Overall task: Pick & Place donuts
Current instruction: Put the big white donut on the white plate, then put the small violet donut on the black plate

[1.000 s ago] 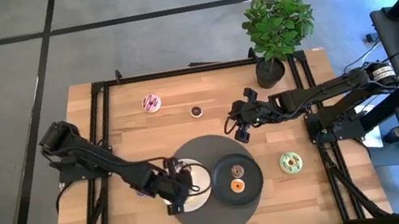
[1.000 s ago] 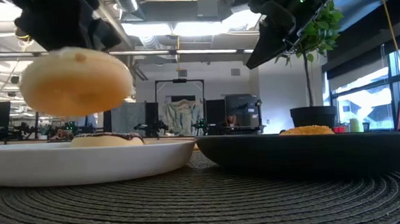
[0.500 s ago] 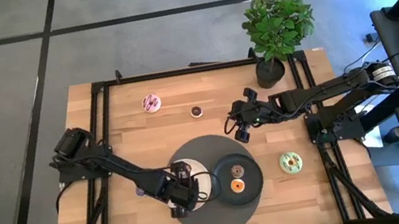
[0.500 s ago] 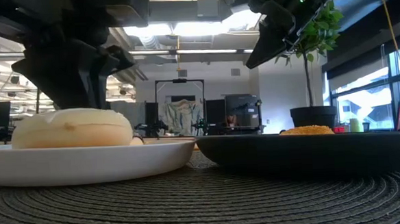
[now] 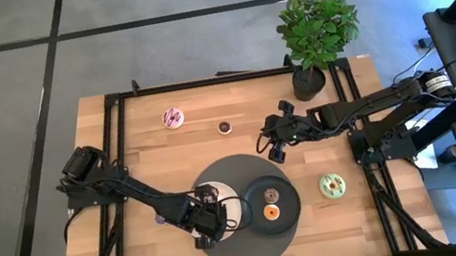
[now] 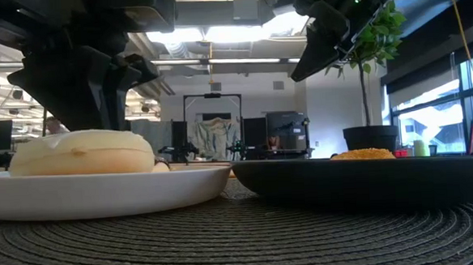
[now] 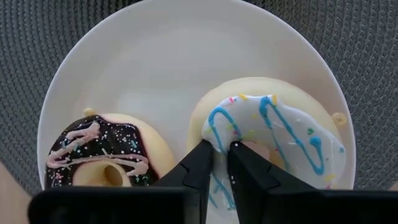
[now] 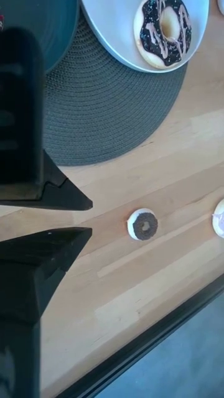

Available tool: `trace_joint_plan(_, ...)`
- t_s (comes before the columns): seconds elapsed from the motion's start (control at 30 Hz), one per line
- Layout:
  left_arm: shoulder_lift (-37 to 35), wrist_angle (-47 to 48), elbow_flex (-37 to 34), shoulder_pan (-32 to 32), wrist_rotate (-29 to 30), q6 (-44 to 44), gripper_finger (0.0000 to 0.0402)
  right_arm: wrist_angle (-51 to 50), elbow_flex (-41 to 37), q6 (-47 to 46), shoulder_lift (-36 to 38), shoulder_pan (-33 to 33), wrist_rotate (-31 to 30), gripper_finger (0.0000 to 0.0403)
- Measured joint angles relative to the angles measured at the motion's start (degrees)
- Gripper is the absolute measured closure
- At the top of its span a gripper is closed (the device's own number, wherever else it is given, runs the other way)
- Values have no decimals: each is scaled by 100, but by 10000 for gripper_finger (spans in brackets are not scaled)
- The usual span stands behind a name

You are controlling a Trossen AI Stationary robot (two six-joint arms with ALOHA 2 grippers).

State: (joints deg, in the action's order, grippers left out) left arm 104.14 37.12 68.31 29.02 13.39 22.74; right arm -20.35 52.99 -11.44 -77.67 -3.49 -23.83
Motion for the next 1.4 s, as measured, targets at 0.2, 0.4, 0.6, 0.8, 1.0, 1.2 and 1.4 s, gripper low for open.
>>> trace_joint_plan(0.2,0,0,0,0,-2,9,338,-19,0,0,1,-2,0,344)
trace_joint_plan(0.4,0,-2,0,0,-55,49,314,-33,0,13,0,-1,0,344)
trace_joint_plan(0.6,-31,0,0,0,-66,50,285,-34,0,15,0,0,0,344)
trace_joint_plan(0.8,-265,115,0,-20,-67,50,270,-43,0,15,0,-1,0,344)
trace_joint_plan(1.0,-894,1100,0,-18,324,737,271,-115,0,4,0,1,0,344)
trace_joint_plan(1.2,-1715,2072,-136,189,1465,2024,270,-207,2,0,0,1,40,344)
trace_joint_plan(1.4,-2478,2127,-968,386,1282,3711,273,-207,2,-2,0,-2,160,344)
